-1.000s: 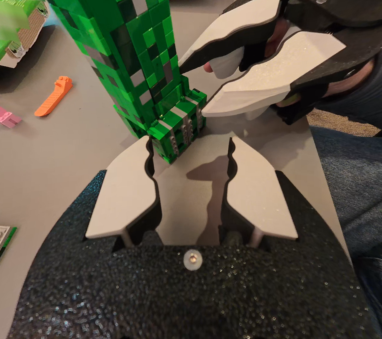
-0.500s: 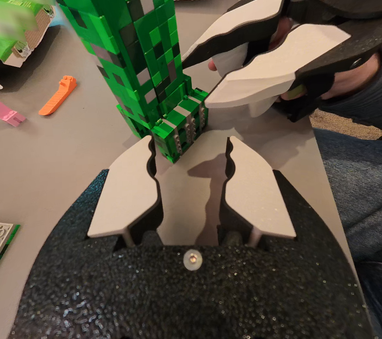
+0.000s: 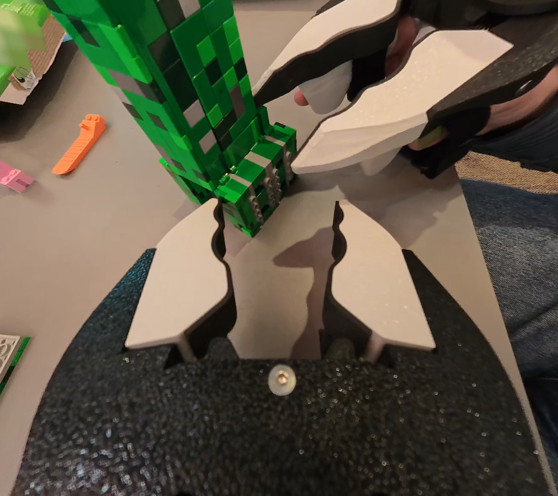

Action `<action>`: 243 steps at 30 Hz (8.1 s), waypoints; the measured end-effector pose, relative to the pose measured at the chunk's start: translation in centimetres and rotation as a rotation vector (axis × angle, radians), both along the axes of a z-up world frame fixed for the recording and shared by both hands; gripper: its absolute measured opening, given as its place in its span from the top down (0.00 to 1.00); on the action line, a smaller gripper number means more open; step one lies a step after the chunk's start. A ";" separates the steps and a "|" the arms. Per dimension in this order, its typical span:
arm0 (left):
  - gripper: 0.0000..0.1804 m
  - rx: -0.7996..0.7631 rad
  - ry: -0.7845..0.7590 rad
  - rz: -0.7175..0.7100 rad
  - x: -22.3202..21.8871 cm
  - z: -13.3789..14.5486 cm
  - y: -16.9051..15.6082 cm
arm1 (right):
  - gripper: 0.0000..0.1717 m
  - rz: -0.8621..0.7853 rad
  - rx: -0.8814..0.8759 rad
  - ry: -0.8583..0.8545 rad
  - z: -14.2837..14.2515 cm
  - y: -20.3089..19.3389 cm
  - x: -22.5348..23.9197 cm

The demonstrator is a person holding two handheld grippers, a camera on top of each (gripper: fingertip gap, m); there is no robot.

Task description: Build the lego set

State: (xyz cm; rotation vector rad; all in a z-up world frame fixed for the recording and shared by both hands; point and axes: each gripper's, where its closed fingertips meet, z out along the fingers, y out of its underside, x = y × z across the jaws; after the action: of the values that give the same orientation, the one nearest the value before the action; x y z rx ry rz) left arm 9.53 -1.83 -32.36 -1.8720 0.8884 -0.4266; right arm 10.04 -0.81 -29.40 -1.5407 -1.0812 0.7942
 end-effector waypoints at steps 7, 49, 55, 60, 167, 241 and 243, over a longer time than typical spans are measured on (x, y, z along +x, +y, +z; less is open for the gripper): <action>0.63 -0.008 -0.016 0.006 -0.1 0.1 0.1 | 0.71 0.025 -0.002 0.045 0.6 -0.1 0.3; 0.62 0.017 0.117 0.128 -0.1 -1.0 4.2 | 0.67 0.385 -0.148 0.053 0.6 1.6 1.4; 0.61 0.016 0.083 0.106 -0.4 -0.7 3.2 | 0.61 0.355 -0.110 0.102 1.2 2.0 2.0; 0.60 0.056 -0.002 0.092 -1.6 1.0 2.0 | 0.56 0.378 -0.153 -0.061 -0.8 2.3 2.3; 0.39 -0.048 -0.162 0.273 -6.1 1.4 -3.8 | 0.57 0.504 -0.043 -0.054 -0.3 -4.7 1.2; 0.73 -0.069 -0.126 0.222 -3.6 0.5 6.8 | 1.00 -0.222 0.175 -0.059 0.1 13.1 2.9; 0.74 -0.080 -0.094 0.260 -3.4 0.1 7.1 | 1.00 -0.187 0.103 -0.081 -0.5 12.6 2.6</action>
State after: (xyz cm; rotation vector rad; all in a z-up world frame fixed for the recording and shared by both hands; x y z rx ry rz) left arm 6.12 5.26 -32.27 -1.9923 0.5633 -0.3901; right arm 12.63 11.83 -29.87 -1.5704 -1.0038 0.5444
